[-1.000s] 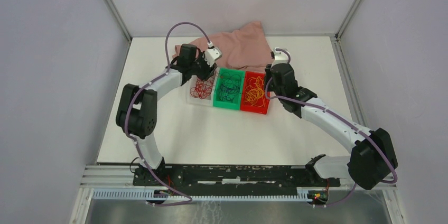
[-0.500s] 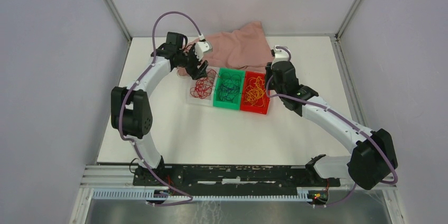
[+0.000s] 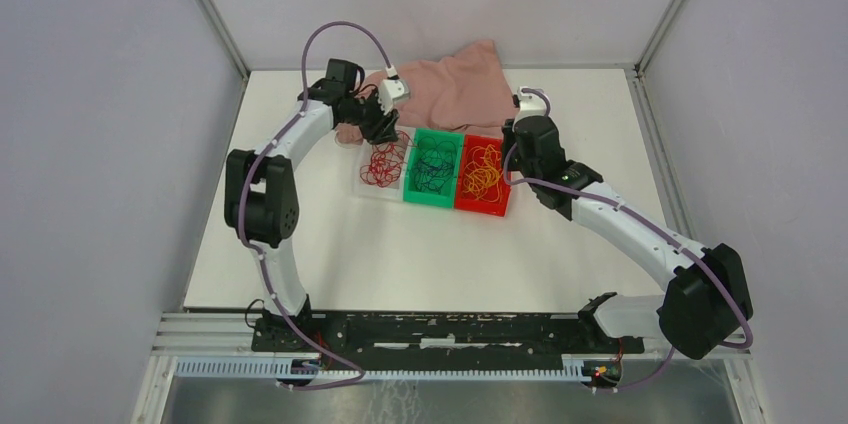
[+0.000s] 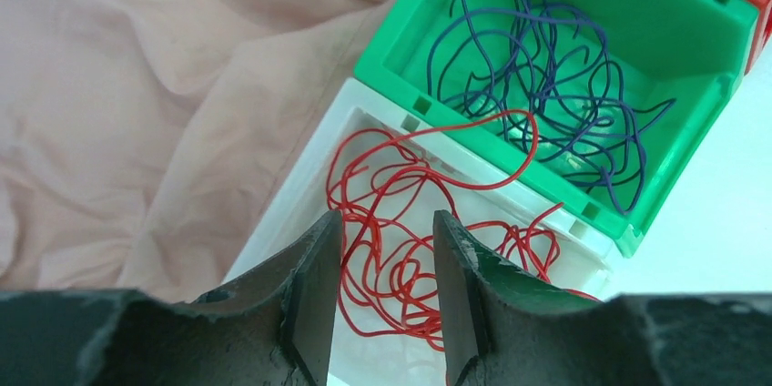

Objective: Untangle the cables

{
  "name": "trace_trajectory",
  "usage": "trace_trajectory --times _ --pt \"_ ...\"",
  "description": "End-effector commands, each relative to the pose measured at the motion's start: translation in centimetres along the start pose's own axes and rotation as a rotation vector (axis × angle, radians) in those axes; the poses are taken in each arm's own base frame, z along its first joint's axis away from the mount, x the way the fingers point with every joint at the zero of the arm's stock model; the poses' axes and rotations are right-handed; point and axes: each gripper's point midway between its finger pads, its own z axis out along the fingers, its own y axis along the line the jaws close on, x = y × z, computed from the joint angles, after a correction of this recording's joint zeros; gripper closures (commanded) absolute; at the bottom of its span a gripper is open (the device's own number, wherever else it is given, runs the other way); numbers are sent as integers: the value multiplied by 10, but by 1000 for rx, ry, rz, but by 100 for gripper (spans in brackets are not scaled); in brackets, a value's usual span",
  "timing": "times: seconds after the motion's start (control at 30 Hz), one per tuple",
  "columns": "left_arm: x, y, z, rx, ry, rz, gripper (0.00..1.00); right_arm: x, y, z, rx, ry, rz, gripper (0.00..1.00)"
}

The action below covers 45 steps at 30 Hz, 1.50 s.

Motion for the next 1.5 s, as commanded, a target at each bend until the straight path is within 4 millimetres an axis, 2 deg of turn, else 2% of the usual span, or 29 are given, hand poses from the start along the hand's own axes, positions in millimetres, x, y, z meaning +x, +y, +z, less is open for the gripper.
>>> trace_trajectory --times 0.0,0.07,0.2,0.37,0.57,0.7,0.77,0.87,0.9,0.97,1.0,1.07,1.13,1.17,1.23,1.27,1.33,1.47 --pt "0 4 4 17 -4 71 54 -29 5 -7 -22 -70 18 79" --pt "3 17 7 -34 -4 71 62 -28 6 -7 -24 -70 20 80" --pt "11 28 5 -92 1 94 78 -25 5 -8 -26 -68 22 81" --pt "29 15 7 -78 12 92 91 -23 1 -8 -10 -68 21 82" --pt "49 5 13 -84 28 74 94 -22 -3 -9 0 -69 21 83" --pt "51 8 14 -128 30 76 92 -20 -3 -8 0 -64 23 83" --pt "45 10 13 -141 19 71 88 -20 -2 -8 -3 -64 24 83" --pt "23 13 4 -149 -18 64 80 -24 -2 -10 -2 -67 19 83" --pt "11 16 -2 -155 -32 68 73 -26 -3 -11 1 -68 16 83" --pt "-7 16 -16 -153 -41 70 58 -31 -3 -13 4 -76 11 82" --pt "-16 17 -24 -162 -41 57 47 -33 -4 -14 7 -80 8 81" --pt "-31 19 -40 -185 -35 17 29 -37 -7 -16 14 -90 9 75" --pt "-44 15 -57 -198 -46 -10 3 -40 -9 -17 19 -99 8 68" --pt "-50 15 -66 -218 -59 -21 0 -42 -12 -18 29 -105 10 62" --pt "-60 11 -83 -251 -80 -53 1 -47 -19 -21 52 -117 16 49" --pt "-64 10 -92 -268 -85 -71 1 -50 -22 -23 60 -123 19 47" --pt "-68 7 -107 -295 -85 -107 1 -55 -29 -26 87 -135 17 36" --pt "-69 20 -151 -419 -168 -223 1 -64 -65 -35 218 -185 33 3"
